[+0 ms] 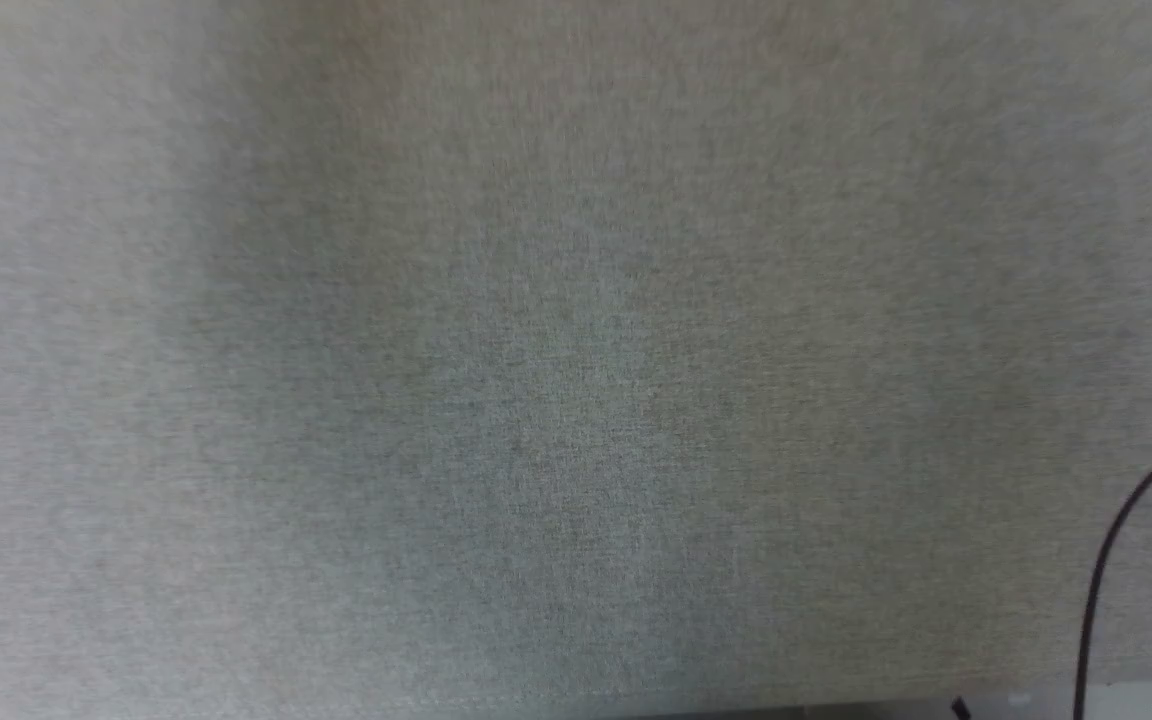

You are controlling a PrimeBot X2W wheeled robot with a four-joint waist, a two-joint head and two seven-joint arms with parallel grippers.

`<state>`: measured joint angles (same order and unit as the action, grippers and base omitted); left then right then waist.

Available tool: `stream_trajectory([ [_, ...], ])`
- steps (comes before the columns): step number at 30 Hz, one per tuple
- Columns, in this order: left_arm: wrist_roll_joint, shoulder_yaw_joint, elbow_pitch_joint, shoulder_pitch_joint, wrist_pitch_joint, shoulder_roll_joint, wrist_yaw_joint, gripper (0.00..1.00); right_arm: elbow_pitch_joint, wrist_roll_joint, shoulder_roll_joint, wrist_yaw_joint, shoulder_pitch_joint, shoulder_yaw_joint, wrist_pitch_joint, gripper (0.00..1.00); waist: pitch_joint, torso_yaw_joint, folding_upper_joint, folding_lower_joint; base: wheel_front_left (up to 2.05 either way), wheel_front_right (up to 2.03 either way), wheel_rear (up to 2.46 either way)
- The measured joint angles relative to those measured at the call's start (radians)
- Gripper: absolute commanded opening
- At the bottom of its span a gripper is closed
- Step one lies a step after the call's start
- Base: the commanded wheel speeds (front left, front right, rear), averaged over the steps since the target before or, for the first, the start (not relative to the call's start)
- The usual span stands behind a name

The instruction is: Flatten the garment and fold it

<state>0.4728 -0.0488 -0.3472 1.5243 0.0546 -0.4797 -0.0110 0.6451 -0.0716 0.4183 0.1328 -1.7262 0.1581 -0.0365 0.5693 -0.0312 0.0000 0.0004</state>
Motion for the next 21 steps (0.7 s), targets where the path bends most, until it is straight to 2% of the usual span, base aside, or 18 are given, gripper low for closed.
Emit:
stream_trajectory([
  [5,-0.009,-0.031,-0.112,0.019,-0.073,0.032,-0.032,0.0,0.113,0.053,-0.053,0.0,-0.011,-0.023,0.071,0.0,0.077,0.004,0.0,0.0001,0.0,0.0,0.0],
  [9,-0.012,-0.057,-0.171,-0.035,-0.111,0.04,-0.05,0.0,0.174,0.062,-0.081,0.0,0.04,-0.014,0.119,0.0,0.103,0.016,0.0,-0.0001,0.0,0.0,0.0],
  [16,-0.016,-0.101,-0.23,-0.323,-0.142,0.044,-0.068,0.0,0.245,0.016,-0.095,0.0,0.277,0.047,0.156,0.0,0.056,0.031,0.0,-0.0003,0.0,0.0,0.0],
  [21,-0.016,-0.136,-0.238,-0.557,-0.103,0.031,-0.076,0.0,0.268,-0.058,-0.073,0.0,0.482,0.097,0.133,0.0,-0.028,0.038,0.0,-0.0006,0.0,0.0,0.0],
])
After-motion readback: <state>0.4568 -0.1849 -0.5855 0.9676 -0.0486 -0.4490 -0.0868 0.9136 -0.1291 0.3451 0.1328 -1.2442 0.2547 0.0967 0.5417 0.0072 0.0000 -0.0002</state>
